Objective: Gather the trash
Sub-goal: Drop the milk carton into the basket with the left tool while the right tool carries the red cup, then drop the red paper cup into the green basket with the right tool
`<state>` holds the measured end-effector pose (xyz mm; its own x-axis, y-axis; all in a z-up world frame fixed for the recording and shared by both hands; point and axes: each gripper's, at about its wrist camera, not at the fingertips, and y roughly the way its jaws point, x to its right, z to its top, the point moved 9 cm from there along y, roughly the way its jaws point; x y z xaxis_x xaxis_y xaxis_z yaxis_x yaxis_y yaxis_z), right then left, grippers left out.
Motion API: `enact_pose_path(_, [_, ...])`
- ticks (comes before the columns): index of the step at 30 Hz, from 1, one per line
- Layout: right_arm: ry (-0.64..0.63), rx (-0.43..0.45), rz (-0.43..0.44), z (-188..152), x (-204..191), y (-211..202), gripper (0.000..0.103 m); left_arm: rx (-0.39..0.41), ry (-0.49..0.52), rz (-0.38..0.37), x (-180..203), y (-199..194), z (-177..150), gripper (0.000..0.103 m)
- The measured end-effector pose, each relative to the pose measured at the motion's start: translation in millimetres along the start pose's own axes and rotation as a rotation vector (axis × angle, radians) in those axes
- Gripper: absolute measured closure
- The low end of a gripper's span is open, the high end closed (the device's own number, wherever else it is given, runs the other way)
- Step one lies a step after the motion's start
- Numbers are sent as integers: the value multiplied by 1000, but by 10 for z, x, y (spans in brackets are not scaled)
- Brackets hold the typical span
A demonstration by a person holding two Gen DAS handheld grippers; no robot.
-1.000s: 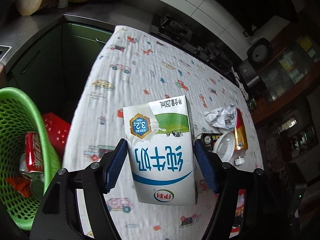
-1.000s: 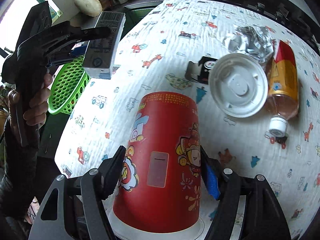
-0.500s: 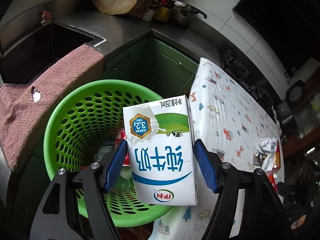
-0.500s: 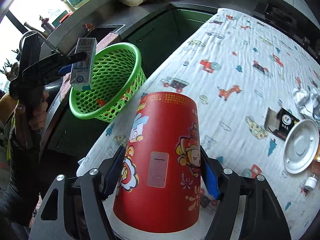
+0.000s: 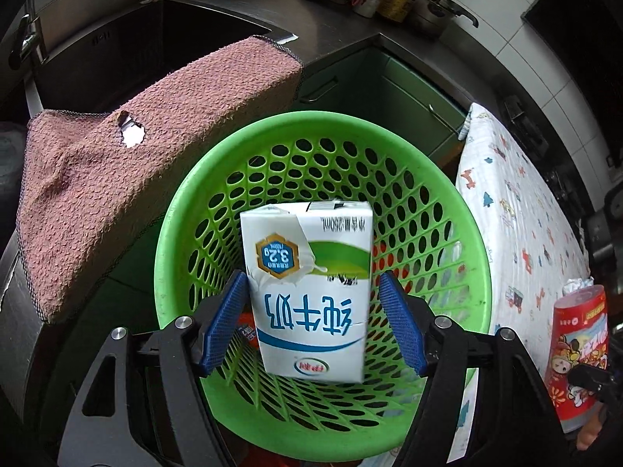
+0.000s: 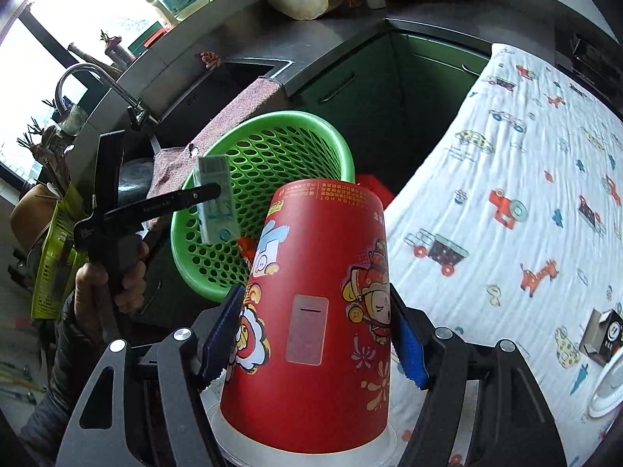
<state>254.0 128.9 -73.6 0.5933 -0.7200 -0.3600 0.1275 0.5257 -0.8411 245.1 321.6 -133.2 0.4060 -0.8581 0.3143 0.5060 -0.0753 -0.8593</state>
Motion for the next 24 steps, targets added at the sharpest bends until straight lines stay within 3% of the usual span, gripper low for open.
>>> enact_pose_path(16, [-58,26,26,528,-581,547,35,51,-62,-27,-326,-363,-134,29])
enact_pose_path(24, [-63,31,45,607,-805,883,34,88,-52,-29,-354,-588,-187,28])
